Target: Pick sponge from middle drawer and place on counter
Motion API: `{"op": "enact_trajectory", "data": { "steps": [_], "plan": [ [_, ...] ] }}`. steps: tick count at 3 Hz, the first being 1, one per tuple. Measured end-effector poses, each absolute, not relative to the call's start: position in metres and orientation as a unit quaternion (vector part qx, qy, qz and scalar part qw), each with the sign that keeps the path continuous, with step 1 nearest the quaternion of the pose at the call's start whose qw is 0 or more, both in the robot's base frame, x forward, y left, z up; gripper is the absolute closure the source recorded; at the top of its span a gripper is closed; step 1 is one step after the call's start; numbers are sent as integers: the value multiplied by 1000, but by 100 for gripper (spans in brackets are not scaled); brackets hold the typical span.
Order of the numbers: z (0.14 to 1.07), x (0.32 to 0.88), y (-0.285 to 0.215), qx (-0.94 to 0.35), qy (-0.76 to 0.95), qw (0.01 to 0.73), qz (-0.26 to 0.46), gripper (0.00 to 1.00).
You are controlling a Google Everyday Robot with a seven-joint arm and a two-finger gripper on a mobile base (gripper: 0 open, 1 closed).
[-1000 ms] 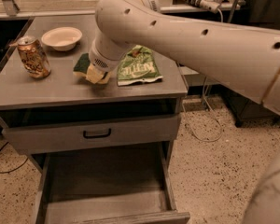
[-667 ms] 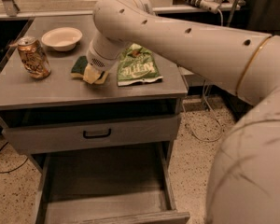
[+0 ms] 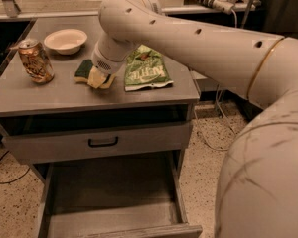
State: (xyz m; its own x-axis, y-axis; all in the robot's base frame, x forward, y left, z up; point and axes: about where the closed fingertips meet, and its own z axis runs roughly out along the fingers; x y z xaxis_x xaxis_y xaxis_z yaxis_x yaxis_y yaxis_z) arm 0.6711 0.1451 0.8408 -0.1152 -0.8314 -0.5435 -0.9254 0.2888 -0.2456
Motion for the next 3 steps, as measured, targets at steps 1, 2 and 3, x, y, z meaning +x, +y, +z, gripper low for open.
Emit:
{"op": "enact_trajectory", "data": {
  "steps": [1,2,3],
  "plan": [
    [841,671,145,-591,743,304,77,65],
    [841,671,145,-591,743,304,77,41],
    [841,671,145,-591,743,304,77,19]
  ]
}}
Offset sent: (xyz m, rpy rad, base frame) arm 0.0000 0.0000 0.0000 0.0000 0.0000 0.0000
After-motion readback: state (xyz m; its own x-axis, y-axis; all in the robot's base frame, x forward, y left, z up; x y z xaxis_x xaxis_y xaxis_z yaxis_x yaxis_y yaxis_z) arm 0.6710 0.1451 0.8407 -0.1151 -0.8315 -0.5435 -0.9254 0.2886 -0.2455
